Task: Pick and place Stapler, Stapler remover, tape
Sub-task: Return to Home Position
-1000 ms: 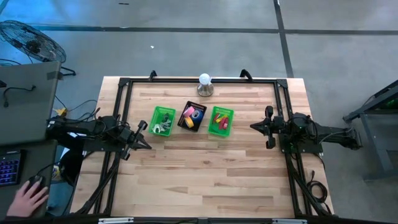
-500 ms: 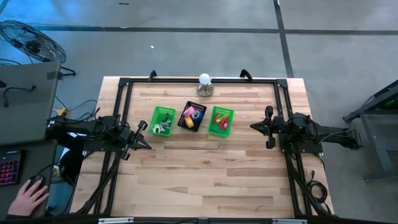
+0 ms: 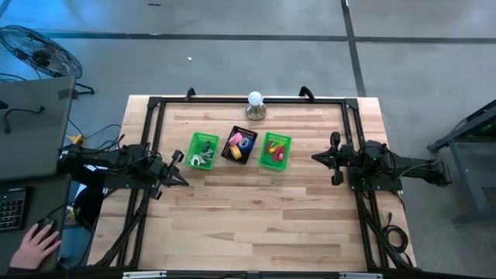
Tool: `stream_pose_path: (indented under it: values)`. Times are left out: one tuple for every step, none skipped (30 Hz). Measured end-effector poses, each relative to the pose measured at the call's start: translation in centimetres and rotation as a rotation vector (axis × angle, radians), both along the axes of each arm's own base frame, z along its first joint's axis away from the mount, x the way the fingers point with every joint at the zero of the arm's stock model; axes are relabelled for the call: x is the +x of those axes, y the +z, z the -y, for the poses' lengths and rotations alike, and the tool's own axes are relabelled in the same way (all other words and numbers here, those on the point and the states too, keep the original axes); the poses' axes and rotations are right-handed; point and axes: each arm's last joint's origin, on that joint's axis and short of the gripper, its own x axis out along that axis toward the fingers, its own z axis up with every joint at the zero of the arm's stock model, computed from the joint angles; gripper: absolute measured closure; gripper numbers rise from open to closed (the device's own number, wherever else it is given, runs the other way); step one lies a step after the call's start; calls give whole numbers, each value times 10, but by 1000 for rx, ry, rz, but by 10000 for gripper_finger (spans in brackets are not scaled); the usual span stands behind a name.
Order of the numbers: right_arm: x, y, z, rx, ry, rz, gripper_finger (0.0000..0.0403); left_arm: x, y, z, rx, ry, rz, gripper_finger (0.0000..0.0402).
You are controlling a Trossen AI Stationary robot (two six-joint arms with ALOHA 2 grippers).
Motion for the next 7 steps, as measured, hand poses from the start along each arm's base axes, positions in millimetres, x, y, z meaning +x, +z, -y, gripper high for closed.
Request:
stream_pose_path:
  values:
    - [0, 0, 0, 0, 0, 0, 401, 0, 0, 0, 0, 0, 0, 401]
    - [0, 0, 0, 0, 0, 0, 402, 0, 0, 0, 0, 0, 0, 401]
    - [0, 0, 0, 0, 0, 0, 402, 0, 0, 0, 0, 0, 0, 401]
    - [0, 0, 0, 0, 0, 0, 402, 0, 0, 0, 0, 0, 0, 401]
    - [0, 0, 0, 0, 0, 0, 401, 0, 0, 0, 0, 0, 0, 401]
    - [0, 0, 0, 0, 0, 1, 401, 0, 0, 0, 0, 0, 0, 401]
    - [0, 0, 0, 0, 0, 0, 400, 0, 0, 0, 0, 0, 0, 401]
